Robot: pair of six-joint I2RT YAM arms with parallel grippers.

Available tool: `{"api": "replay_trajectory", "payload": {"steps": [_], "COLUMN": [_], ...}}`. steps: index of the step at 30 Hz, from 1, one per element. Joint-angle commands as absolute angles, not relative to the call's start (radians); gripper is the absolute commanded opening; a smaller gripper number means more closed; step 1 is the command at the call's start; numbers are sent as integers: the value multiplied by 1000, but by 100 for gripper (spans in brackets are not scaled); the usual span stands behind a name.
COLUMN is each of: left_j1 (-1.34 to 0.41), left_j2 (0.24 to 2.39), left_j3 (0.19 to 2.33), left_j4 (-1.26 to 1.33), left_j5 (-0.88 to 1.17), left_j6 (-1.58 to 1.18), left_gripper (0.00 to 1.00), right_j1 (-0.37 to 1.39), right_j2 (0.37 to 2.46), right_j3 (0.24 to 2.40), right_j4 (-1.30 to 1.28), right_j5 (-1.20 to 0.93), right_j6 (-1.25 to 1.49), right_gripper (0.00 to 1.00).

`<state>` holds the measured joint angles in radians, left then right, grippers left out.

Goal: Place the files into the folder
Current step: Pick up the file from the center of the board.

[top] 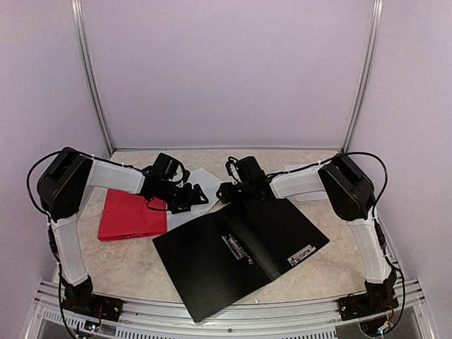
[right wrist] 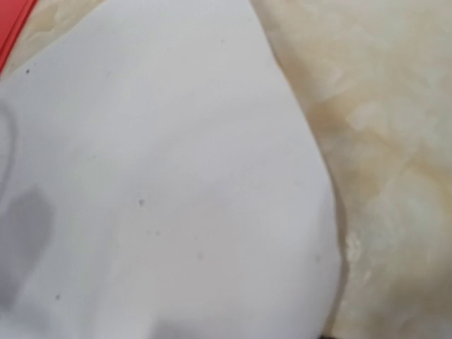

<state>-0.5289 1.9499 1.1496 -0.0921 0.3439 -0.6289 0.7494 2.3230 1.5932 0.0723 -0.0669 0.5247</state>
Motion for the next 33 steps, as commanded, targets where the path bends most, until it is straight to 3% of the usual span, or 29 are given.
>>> {"api": "replay_trajectory", "payload": {"steps": [1,6,15,21,26,33], "left_j1": [-538,-538,-540,-541,-543,-543], "left_j2": [1982,1985,1994,1991,1973,1874], "left_j3": [1119,1118,1117,1113,1108,1093], "left_j4": [-108,-106,-101,-96,-83,-71], "left_j5": [350,349,351,357,360,338], "left_j6": [-628,-623,-618,-620,-606,-557], "left_gripper": [83,83,82,82,83,94], "right_j1": [744,743,734,729,717,682], "right_j2": [2336,2341,2344,2308,2237,2083], "right_j3": [1554,1547,1512,1479,1451,1346], "right_j4": [60,120,271,332,333,396], "right_j5": [-95,-114,-157,-124,-65,-53], "right_j6": [583,624,710,734,696,640], "right_gripper": [52,47,26,1,0,0]}}
